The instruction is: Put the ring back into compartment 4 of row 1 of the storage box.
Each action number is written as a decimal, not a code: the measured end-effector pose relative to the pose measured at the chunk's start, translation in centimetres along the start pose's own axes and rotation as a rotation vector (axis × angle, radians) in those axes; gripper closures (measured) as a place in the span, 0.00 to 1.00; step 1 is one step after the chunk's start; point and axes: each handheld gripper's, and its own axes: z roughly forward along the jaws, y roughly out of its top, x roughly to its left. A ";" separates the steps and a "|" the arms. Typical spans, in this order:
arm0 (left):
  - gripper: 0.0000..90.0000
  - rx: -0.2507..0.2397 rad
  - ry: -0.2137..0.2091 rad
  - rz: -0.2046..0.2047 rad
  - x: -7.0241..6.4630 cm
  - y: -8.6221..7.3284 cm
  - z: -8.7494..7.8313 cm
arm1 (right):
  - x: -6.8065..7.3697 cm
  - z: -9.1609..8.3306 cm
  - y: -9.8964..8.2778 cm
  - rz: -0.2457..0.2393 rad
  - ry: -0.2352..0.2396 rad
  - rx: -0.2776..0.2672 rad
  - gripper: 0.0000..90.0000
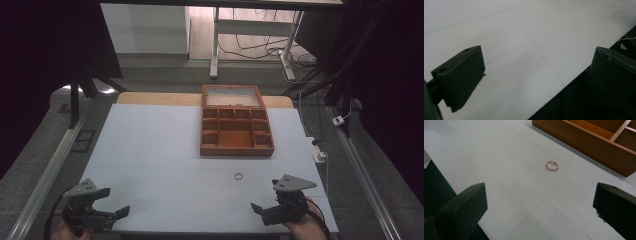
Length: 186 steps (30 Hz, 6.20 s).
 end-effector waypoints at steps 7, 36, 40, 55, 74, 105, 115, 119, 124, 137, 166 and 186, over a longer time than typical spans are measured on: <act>0.00 -0.035 0.004 0.027 0.2 -0.2 0.0 | -0.4 0.8 0.7 0.006 0.025 -0.003 0.00; 0.00 -0.062 0.013 -0.006 1.0 -0.4 -0.2 | -2.4 8.5 2.1 -0.007 0.085 0.148 0.00; 0.00 -0.047 0.017 0.006 0.9 -0.4 0.0 | -3.3 9.5 2.4 0.016 0.052 0.170 0.00; 0.00 -0.044 0.009 0.006 1.0 -0.4 0.0 | -6.3 13.0 3.3 0.066 -0.038 0.219 0.00; 0.00 -0.052 0.008 -0.003 1.0 -0.5 -0.2 | -7.0 14.0 3.3 0.010 -0.050 0.272 0.35; 0.00 -0.025 0.047 -0.014 1.2 -0.5 -0.1 | -5.4 12.1 4.8 -0.054 0.031 0.232 0.99; 0.00 -0.021 0.050 -0.014 1.1 -0.5 -0.1 | -5.4 11.0 5.6 -0.047 0.048 0.180 0.99; 0.00 -0.021 0.050 -0.016 1.1 -0.5 -0.1 | -5.5 10.1 6.1 -0.036 0.045 0.137 0.99; 0.00 -0.021 0.050 -0.017 1.1 -0.5 -0.1 | -5.8 9.4 6.7 -0.037 0.037 0.100 0.99; 0.00 -0.019 0.061 -0.021 1.1 -0.4 -0.1 | -7.5 8.6 7.8 -0.004 -0.003 0.048 0.99; 0.00 -0.016 0.069 -0.028 1.2 -0.4 0.0 | -13.3 10.3 10.4 0.076 -0.123 -0.025 0.99; 0.00 -0.013 0.073 -0.032 1.2 -0.4 0.0 | -17.1 12.5 11.7 0.122 -0.186 -0.030 0.99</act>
